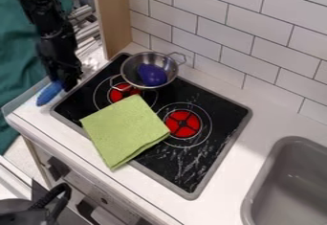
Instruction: Put the eggplant in the pot and move the blue fork to the left side of the stove
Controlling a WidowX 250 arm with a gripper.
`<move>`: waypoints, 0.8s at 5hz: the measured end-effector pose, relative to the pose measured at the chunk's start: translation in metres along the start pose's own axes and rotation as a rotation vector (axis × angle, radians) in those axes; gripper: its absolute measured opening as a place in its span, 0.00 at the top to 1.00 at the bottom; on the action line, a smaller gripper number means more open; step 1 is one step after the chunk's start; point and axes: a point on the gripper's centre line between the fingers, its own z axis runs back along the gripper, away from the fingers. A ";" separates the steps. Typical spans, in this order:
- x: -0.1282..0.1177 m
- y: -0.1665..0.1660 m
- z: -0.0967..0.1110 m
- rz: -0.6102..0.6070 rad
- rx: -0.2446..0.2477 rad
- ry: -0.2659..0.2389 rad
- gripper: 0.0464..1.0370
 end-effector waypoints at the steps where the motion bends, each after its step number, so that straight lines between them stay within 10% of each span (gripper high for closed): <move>1: 0.005 -0.015 -0.006 -0.005 -0.012 0.030 0.72; 4: 0.012 -0.031 -0.008 0.007 -0.031 0.031 0.72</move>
